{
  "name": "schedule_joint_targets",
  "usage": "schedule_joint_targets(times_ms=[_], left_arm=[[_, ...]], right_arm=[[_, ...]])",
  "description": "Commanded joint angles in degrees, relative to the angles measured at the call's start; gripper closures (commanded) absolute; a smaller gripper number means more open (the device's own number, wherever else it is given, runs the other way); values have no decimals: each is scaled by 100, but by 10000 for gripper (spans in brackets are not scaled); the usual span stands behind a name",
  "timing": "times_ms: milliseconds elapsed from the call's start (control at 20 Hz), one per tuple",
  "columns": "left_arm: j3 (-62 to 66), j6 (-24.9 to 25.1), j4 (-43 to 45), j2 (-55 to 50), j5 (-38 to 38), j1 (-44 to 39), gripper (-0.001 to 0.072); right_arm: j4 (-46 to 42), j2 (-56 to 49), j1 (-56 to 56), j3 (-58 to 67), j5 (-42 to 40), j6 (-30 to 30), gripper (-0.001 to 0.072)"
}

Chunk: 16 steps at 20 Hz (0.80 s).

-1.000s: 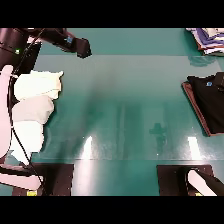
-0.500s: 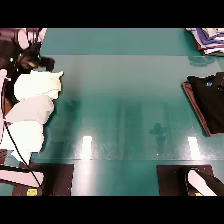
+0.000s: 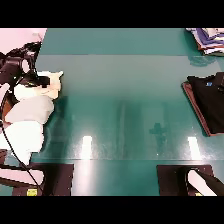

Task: Fold the shirts.

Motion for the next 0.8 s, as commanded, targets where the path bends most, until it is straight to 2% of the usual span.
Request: schedule_joint_targets(times_ms=[0,50,250,350,550,750], left_arm=[[-87,-79,-83,31,81,42,615],[-87,-79,-103,87,4,42,682],[219,52,-155,1027,20,-122,685],[789,339,-153,1740,-52,-389,685],[2428,745,-144,2726,-734,-1228,686],[3451,879,-149,2876,-1244,-2514,687]], right_arm=[[0,-2,4,2,-61,2,693],[2,0,4,2,-57,2,693],[210,9,-2,216,-192,2,693],[221,9,7,680,-413,2,693],[341,9,4,1683,-962,0,693],[341,-7,4,2367,-1128,0,693]])
